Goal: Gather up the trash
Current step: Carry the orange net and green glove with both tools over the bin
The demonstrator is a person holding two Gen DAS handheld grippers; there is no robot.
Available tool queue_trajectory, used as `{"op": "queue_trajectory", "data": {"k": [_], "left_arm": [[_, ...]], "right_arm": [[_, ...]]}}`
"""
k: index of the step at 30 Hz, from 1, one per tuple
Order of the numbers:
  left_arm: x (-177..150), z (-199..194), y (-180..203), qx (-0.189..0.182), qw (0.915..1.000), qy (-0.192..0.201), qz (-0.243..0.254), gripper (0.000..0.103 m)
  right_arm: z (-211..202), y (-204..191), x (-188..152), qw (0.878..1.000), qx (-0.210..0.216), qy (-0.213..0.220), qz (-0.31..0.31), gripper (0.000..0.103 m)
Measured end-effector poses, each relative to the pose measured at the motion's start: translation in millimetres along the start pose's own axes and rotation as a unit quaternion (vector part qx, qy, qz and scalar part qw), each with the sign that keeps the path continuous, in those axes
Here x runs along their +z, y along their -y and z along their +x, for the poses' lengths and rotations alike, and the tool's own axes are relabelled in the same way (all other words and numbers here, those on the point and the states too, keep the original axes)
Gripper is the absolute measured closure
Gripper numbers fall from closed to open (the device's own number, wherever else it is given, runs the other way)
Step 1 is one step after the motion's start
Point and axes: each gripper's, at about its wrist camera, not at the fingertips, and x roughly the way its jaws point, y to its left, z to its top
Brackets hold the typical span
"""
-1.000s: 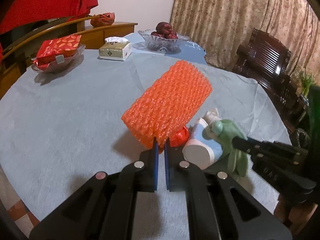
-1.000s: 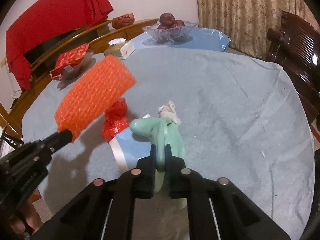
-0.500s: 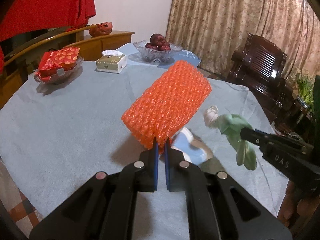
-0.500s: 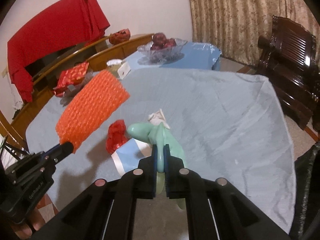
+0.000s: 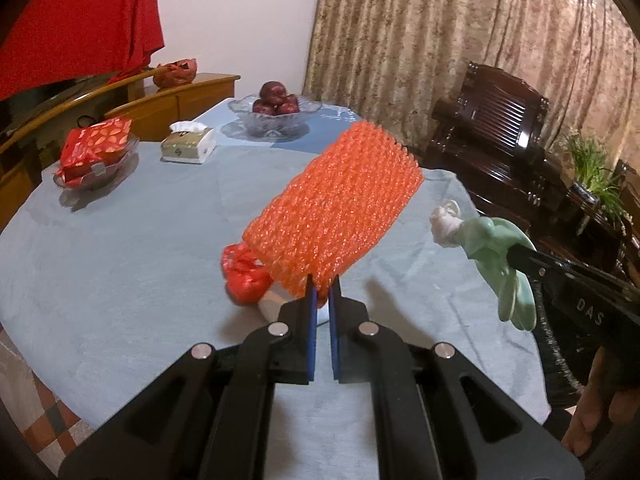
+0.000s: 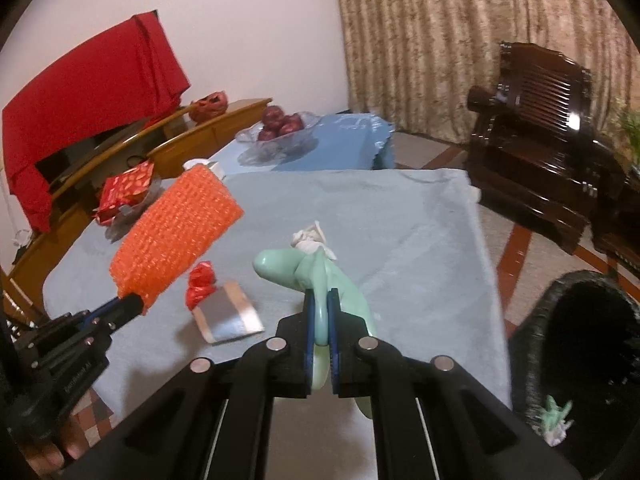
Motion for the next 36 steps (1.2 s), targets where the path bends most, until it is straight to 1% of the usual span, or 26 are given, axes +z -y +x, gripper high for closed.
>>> {"op": "queue_trajectory", "data": {"k": [8,19,24,29,34,36], "left_arm": [[-0.2,-11.0,52.2,-0.025,0.9994,-0.002,0.024,0.098],[-14.0,-12.2,150.3,-0.082,0.994,-0.023,0.068,0.098],[-22.4,-10.5,206.5,-0.116,0.9879,-0.032,0.098,0.098],[-30.8,2.7,255.0,-0.134,0.9809,-0.055,0.13,0.098],[-40.2,32.2,298.6,-0.144,0.972,-0.104,0.154,0.098],[-45.2,44.5,315.6,-0.151,0.9672,-0.124,0.162,0.098]], "right_arm": [[-42.7,51.1,-11.1,0.999,-0.039,0.016,0.025,0.097],[-101.5,119.7,-28.6,0.993,-0.09,0.04,0.059,0.097],[-123.7,157.6,-37.1,0.989,-0.117,0.044,0.079,0.097],[-134.4,199.3,-48.7,0.984,-0.146,0.032,0.101,0.097],[-132.4,251.8,-63.9,0.976,-0.169,0.001,0.14,0.097],[-130.2,268.6,-70.7,0.973,-0.177,-0.009,0.149,0.097]]}}
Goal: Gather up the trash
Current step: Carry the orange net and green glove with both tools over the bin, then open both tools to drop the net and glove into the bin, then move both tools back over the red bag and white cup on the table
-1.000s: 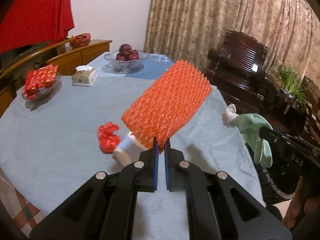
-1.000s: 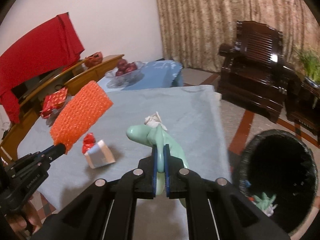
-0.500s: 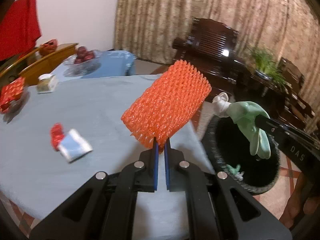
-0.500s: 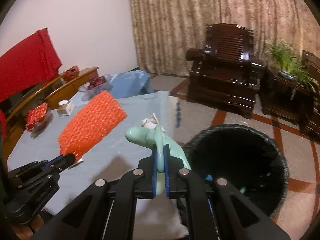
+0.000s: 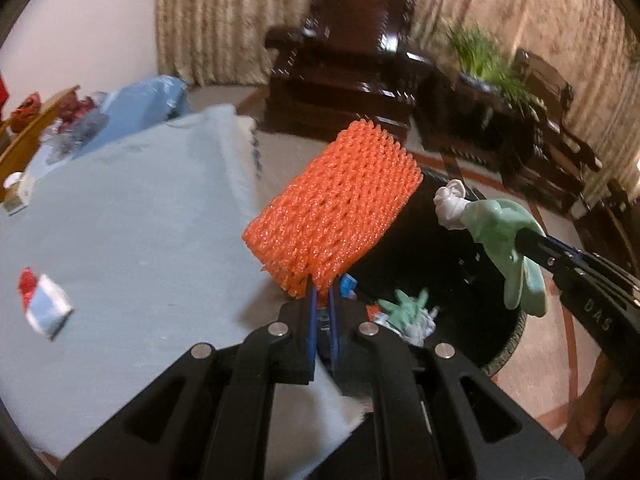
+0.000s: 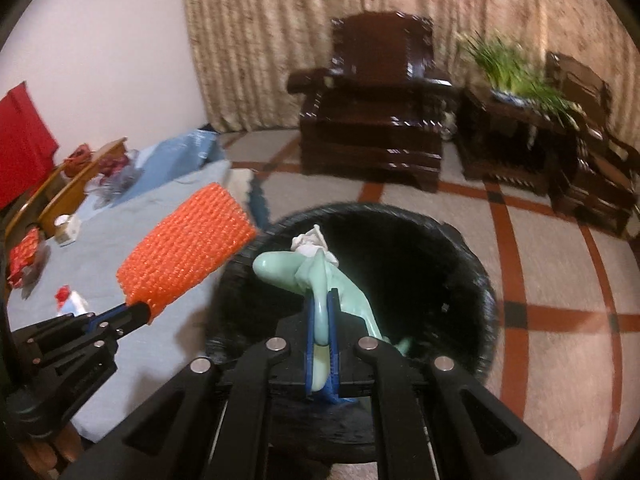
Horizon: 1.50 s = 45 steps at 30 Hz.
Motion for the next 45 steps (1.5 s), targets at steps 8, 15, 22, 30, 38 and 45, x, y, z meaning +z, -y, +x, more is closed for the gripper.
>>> {"op": "queue_trajectory", "data": {"k": [8,15,22,30,38,45], "left_arm": [[7.0,63.2,41.8,-0.023,0.996,-0.082,0.027,0.092],[3.6,95.3,39.8,-0.024,0.9906,-0.132,0.023,0.058],[-11.4,61.0,3.2,0.0,0.9947,-0.103,0.0,0.041],[-36.2,-26.5,-109.9,0.086,0.9937,-0.031,-0.064,0.028],[-90.3,-102.7,-251.2,0.197,0.97,0.005,-0.143,0.02],[-130.2,-136.0,-336.0,0.235,0.9537,0.009,-0.188,0.02]], "right_arm": [[43.8,45.1,-7.9,0.998,-0.028,-0.055,0.024,0.095],[48.5,70.4,-11.2,0.994,-0.048,-0.076,0.057,0.072],[35.3,52.2,-15.2,0.995,-0.038,-0.071,0.053,0.072],[10.3,-42.1,-16.8,0.999,0.01,-0.038,0.0,0.057],[9.1,-180.6,-44.5,0.993,0.086,-0.035,-0.078,0.055],[26.1,-306.5,-78.9,0.979,0.146,-0.046,-0.137,0.055]]}}
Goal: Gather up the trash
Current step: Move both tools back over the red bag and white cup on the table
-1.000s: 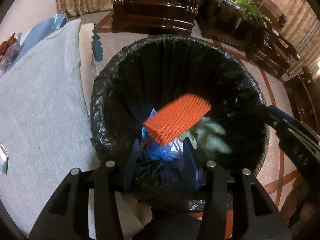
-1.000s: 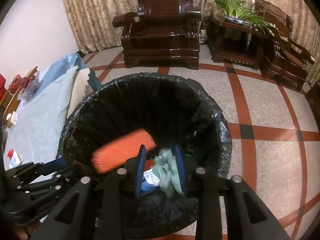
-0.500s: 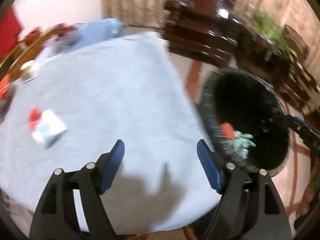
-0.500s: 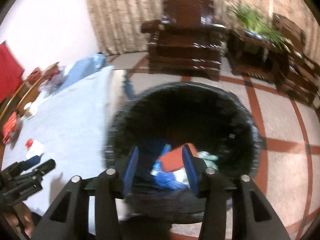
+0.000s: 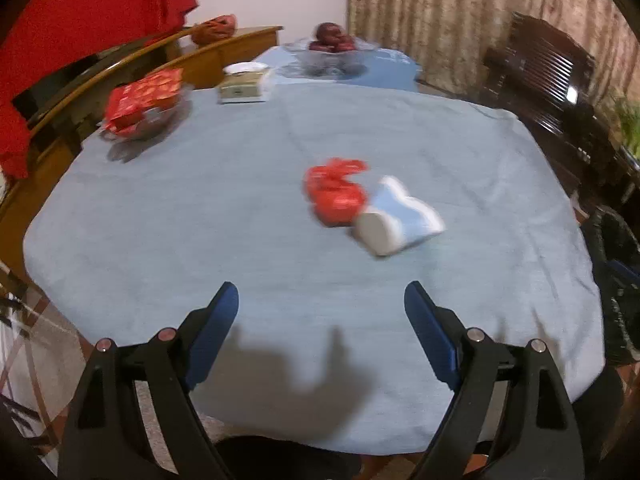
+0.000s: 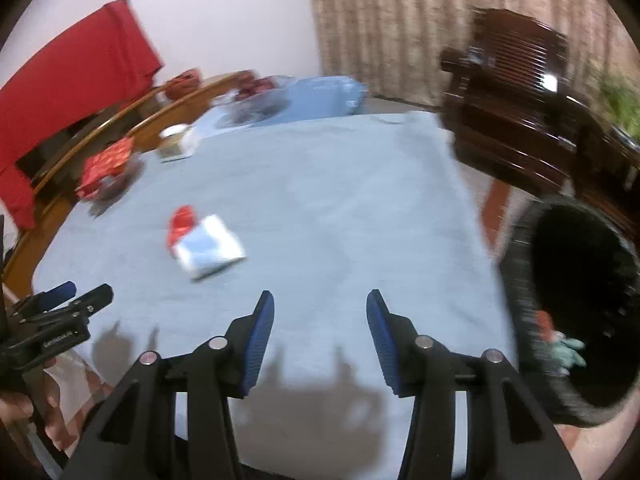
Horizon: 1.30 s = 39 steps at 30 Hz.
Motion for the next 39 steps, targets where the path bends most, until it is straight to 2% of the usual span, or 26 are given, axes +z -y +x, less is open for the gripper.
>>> {"op": "queue_trajectory", "data": {"k": [6,15,20,23,28,32,33,36,39], "left_arm": [[-3.6,21.5,-52.5,0.0,0.9997,-0.001,-0.025,0.02],[-0.4,58.2,-84.7,-0.016,0.9983,-0.013,-0.055,0.02],[2.5,71.5,-80.5,-0.024,0.9981,-0.022,-0.052,0.02],[4.6,74.9,-70.8,-0.029,0.9983,-0.021,-0.045,0.02],[6.9,79.0,-50.3,-0.041,0.9982,-0.023,-0.037,0.019],[9.2,83.0,-33.1,-0.048,0.9983,-0.018,-0.027,0.019],[9.7,84.5,-30.0,-0.048,0.9984,-0.016,-0.024,0.019],[11.2,88.2,-26.3,-0.041,0.9989,-0.012,-0.018,0.019],[12.0,87.5,-36.4,-0.04,0.9988,-0.005,-0.028,0.019]], "right_arm": [[49.1,-72.2,1.6,0.999,0.025,-0.011,-0.035,0.055],[107.1,-132.8,2.1,0.997,0.038,-0.038,-0.063,0.055],[125.2,-125.9,5.7,0.997,0.026,-0.046,-0.062,0.055],[128.0,-104.0,9.7,0.998,0.016,-0.045,-0.052,0.055],[122.7,-45.8,22.5,0.999,-0.024,-0.034,-0.023,0.055],[114.7,-22.1,29.3,0.999,-0.012,-0.031,0.001,0.054],[110.8,-22.9,30.3,1.0,-0.002,-0.027,0.0,0.052],[102.0,-38.7,27.9,0.999,0.025,-0.015,-0.014,0.034],[103.9,-62.7,25.3,0.998,0.045,-0.009,-0.033,0.03]]}}
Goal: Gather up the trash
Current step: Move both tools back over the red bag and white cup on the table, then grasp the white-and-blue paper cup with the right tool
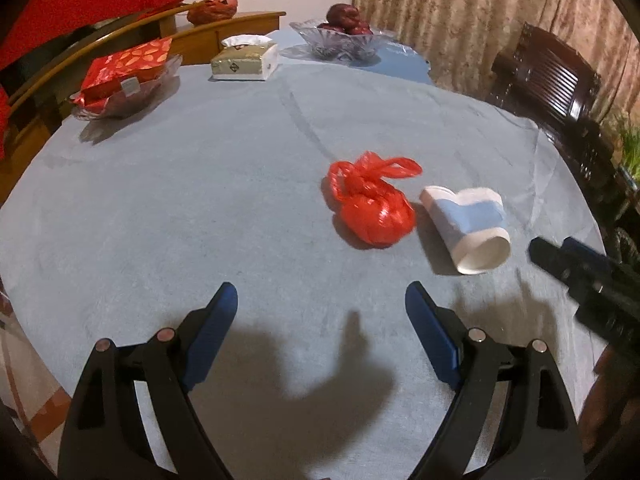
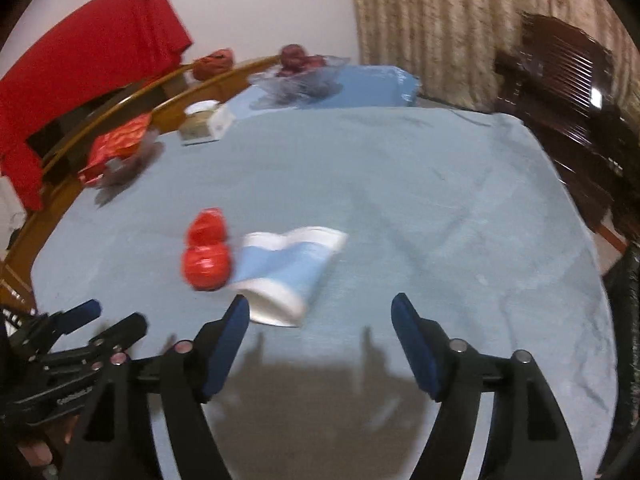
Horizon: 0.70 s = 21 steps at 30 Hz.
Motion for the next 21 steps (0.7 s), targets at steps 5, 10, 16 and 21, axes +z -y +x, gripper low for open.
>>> {"op": "queue_trajectory", "data": {"k": [5,10,16,21], "left_arm": [[1.6,2.9,-17.2,0.006,0.9999,-0.002,-0.012,0.019],[2.3,11.1,-21.5,0.002,0.9999,-0.007,-0.011,0.019],[10.0,23.6,-13.4,-0.01,0.9999,-0.008,-0.005,0.019],[22.2,34.8,3.8,-0.022,0.9997,-0.006,0.003,0.019]], "right_arm": [[30.1,-18.5,2.2,1.0,0.003,-0.021,0.007,0.03],[51.6,-23.1,3.2,0.999,-0.004,-0.031,0.011,0.033],[55.3,-10.4,12.9,0.999,0.008,-0.029,0.02,0.049],[47.2,4.7,20.2,1.0,0.007,-0.017,0.023,0.05]]}}
